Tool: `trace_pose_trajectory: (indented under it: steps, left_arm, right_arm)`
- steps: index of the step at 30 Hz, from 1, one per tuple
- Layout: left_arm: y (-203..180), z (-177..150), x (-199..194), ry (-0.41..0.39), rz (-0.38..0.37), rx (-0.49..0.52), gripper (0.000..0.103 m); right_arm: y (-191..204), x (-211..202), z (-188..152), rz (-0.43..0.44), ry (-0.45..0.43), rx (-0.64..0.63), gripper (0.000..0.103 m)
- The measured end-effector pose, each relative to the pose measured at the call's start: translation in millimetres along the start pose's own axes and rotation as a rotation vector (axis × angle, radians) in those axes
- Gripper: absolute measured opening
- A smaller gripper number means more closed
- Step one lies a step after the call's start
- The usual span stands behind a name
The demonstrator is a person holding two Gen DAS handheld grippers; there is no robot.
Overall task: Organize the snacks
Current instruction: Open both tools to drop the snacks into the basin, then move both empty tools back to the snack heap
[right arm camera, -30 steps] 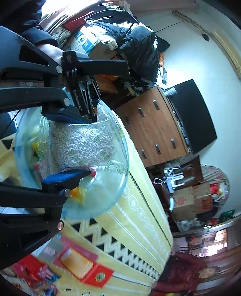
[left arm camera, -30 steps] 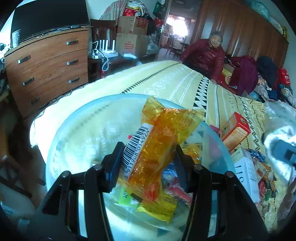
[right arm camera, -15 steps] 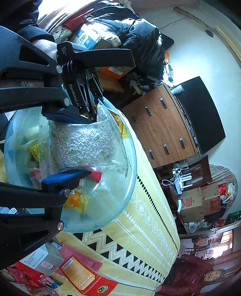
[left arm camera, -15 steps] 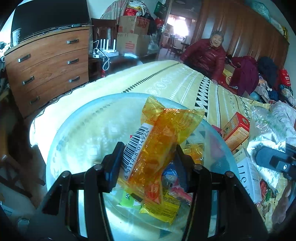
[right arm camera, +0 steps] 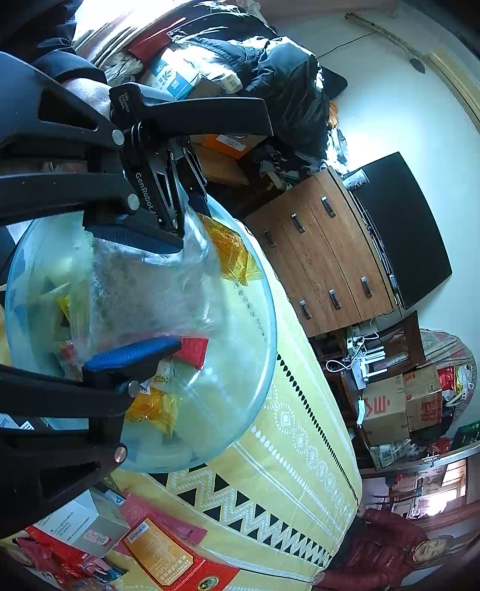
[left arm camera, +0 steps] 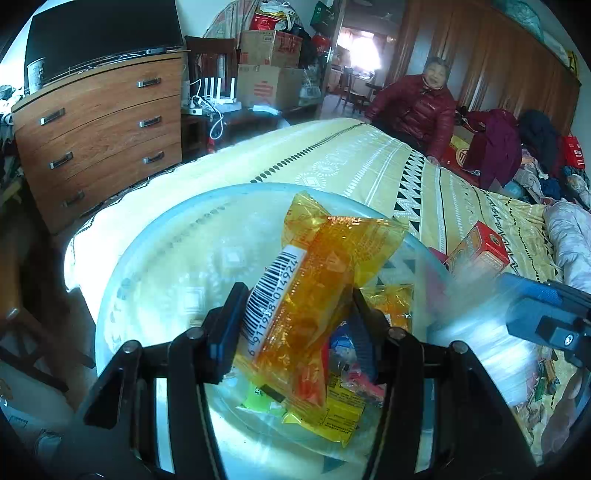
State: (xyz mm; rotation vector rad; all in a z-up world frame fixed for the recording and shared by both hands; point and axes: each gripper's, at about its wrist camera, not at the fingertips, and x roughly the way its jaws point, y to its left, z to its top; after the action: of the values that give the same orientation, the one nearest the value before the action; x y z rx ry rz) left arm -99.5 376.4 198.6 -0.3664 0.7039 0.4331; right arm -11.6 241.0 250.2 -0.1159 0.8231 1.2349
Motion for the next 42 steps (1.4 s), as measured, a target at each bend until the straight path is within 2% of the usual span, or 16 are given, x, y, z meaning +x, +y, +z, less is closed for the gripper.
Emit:
trace_pose_trajectory:
  steps: [2, 5, 9, 11, 13, 18, 20, 21, 22, 23, 25, 27, 31, 37, 40, 42]
  left_arm:
    - [0.6, 0.5, 0.7, 0.003, 0.006, -0.004, 0.058]
    - [2.0, 0.1, -1.0, -0.008, 0.018, -0.007, 0.075]
    - [3.1, 0.3, 0.8, -0.002, 0.034, -0.011, 0.086]
    - [-0.7, 0.4, 0.3, -0.004, 0.046, 0.002, 0.089]
    - [-5.7, 0.2, 0.0, -0.001, 0.053, 0.017, 0.091]
    - [-25.5, -0.1, -17.0, -0.024, 0.01, 0.045, 0.091]
    - [-42.7, -0.3, -31.7, -0.061, -0.03, 0.076, 0.091]
    - [-52.7, -1.4, -37.9, -0.075, -0.048, 0.098, 0.091]
    - [-64.3, -3.0, -43.6, -0.088, -0.069, 0.122, 0.091]
    - [-75.1, -4.9, -47.6, -0.097, -0.089, 0.142, 0.091]
    - [-104.5, -11.9, -54.8, -0.109, -0.145, 0.193, 0.092]
    - [-142.2, -22.9, -60.8, -0.104, -0.232, 0.252, 0.092]
    - [-209.7, -51.9, -61.6, -0.034, -0.372, 0.352, 0.092]
    - [-319.4, -111.8, -56.5, 0.105, -0.586, 0.568, 0.092]
    - [-360.3, -122.7, -24.1, 0.268, -0.713, 0.484, 0.092]
    - [-384.2, -123.5, 9.2, 0.36, -0.745, 0.395, 0.092]
  right_arm:
    - [0.2, 0.8, 0.8, -0.007, -0.001, 0.0, 0.052]
    - [3.5, 0.8, 0.9, -0.01, 0.001, -0.006, 0.065]
    - [7.4, -3.9, -5.2, 0.008, 0.001, -0.006, 0.066]
    - [8.3, -9.2, -10.0, 0.012, -0.01, 0.002, 0.07]
    - [8.2, -19.1, -17.6, 0.01, -0.031, 0.016, 0.08]
    - [10.1, -68.2, -44.3, -0.017, -0.121, 0.029, 0.08]
    - [18.6, -107.0, -68.3, -0.096, -0.196, -0.018, 0.08]
    - [24.5, -129.1, -84.4, -0.171, -0.249, -0.047, 0.084]
    - [30.6, -150.6, -102.3, -0.259, -0.312, -0.07, 0.096]
    - [35.1, -170.1, -121.3, -0.341, -0.371, -0.087, 0.103]
    - [37.6, -198.1, -158.7, -0.505, -0.446, -0.092, 0.103]
    - [24.5, -210.8, -190.2, -0.625, -0.395, -0.029, 0.103]
    - [-23.7, -234.2, -261.3, -0.69, -0.272, 0.159, 0.103]
    - [-71.4, -282.1, -345.8, -0.78, -0.26, 0.37, 0.103]
    - [-93.8, -303.4, -374.0, -0.778, -0.269, 0.471, 0.103]
    - [-108.7, -313.2, -389.3, -0.763, -0.278, 0.517, 0.103]
